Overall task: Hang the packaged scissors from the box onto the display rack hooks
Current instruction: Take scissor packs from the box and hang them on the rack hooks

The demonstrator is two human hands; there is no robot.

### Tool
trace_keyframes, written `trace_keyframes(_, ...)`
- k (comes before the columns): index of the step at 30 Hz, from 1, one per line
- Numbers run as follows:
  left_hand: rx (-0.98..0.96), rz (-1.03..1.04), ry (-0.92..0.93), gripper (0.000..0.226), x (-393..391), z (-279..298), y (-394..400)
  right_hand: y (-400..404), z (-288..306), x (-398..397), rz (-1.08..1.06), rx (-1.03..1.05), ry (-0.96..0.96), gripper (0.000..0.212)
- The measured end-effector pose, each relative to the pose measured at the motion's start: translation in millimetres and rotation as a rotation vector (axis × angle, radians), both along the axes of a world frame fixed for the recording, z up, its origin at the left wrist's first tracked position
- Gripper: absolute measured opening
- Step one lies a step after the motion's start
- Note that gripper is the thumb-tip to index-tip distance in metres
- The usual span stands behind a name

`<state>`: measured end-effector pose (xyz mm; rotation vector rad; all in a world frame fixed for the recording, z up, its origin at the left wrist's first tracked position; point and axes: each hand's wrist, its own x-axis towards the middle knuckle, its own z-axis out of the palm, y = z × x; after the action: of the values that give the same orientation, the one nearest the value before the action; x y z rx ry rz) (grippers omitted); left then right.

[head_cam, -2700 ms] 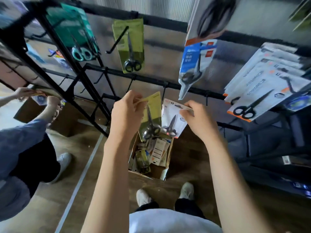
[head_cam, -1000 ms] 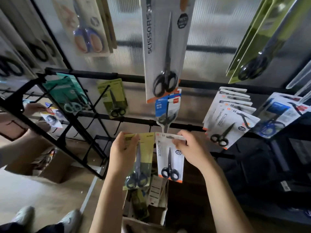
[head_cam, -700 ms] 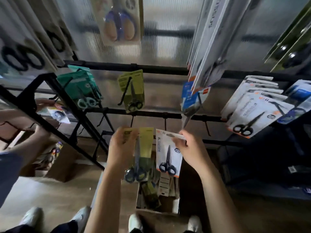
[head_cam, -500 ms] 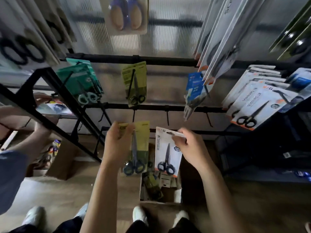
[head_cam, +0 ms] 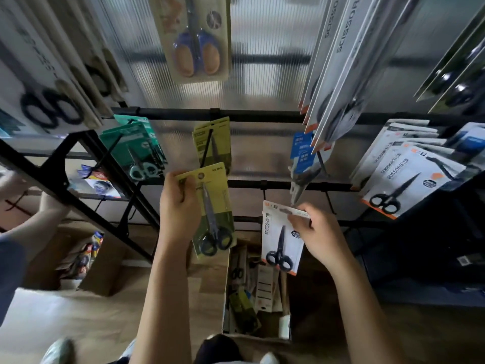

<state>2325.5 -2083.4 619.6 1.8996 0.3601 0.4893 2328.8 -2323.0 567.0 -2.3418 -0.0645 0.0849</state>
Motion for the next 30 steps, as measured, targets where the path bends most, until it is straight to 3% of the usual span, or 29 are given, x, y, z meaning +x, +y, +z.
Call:
trace_keyframes(4, -0.021, -0.003, 0.023, 0.006, 11, -6, 10, 4, -4, 4, -0.019, -0.03, 0.017, 0.013)
trace_keyframes(13, -0.003, -0.213, 0.045, 0.014, 49, -19, 39, 49, -13, 12, -0.065, -0.079, 0.059, 0.018)
trace_keyframes(20, -0.012, -0.271, 0.045, 0.028, 92, -25, 51, 70, -9, 9, -0.179, -0.093, 0.053, 0.013)
trace_keyframes(30, 0.045, -0.358, 0.099, 0.026, 128, -29, 62, 98, -15, 6, -0.334, -0.053, 0.1, 0.016)
